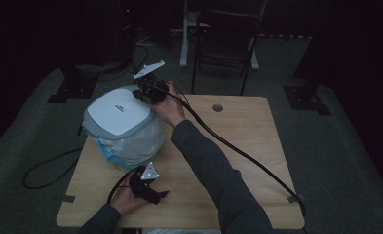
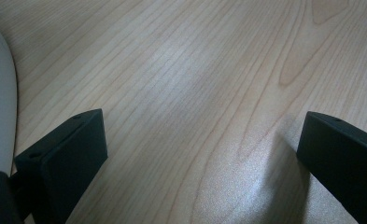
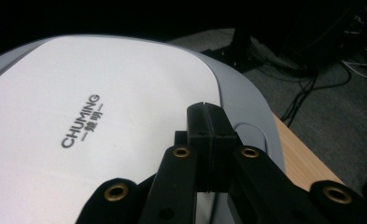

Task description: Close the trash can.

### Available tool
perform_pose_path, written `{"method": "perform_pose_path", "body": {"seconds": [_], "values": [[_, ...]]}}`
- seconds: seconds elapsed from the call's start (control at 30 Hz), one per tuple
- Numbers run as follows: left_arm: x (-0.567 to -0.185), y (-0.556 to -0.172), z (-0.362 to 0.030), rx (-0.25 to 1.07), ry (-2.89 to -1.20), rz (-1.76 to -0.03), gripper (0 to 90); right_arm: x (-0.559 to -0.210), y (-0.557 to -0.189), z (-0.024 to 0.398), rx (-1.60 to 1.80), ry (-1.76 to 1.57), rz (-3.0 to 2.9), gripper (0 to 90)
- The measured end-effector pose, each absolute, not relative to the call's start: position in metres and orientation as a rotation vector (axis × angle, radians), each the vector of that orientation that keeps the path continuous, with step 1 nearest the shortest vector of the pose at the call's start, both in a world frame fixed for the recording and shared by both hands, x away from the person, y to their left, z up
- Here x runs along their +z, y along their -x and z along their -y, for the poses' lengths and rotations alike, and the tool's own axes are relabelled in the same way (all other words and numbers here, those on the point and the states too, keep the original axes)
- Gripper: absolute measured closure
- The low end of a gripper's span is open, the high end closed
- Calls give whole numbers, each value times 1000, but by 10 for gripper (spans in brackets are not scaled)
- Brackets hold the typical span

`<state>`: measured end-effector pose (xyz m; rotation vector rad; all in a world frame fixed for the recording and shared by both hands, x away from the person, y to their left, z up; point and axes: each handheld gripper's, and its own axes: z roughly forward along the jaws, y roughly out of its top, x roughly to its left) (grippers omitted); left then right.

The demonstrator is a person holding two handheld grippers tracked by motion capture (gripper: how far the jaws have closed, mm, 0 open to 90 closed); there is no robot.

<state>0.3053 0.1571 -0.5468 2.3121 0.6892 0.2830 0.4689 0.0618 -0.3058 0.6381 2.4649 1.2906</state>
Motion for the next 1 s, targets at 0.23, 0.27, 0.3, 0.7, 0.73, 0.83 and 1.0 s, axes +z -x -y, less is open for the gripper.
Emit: {"method": "perform_pose_path", "body": {"seconds": [0.23, 0.27, 0.3, 0.7, 0.73, 0.83, 1.0], "values": [[-547, -305, -157, 283, -2312, -689, 21, -305, -465, -52, 1242, -603, -2403, 891], [-547, -305, -157, 284, -2313, -688, 21, -305, -466, -48, 1246, -606, -2394, 886], [-547, -305, -157, 286, -2313, -689, 21, -305, -466, -44, 1244, -611, -2388, 880], [-547, -306, -157, 285, -2311, -690, 22, -312, -455, 5, 1209, -554, -2359, 820], [-547, -306, -157, 285, -2313, -688, 22, -313, -455, 9, 1208, -555, -2357, 817], [-547, -306, -157, 285, -2314, -687, 22, -318, -454, 25, 1214, -573, -2351, 809], [-547, -306, -157, 285, -2315, -688, 22, -327, -452, 53, 1220, -614, -2337, 787]]}}
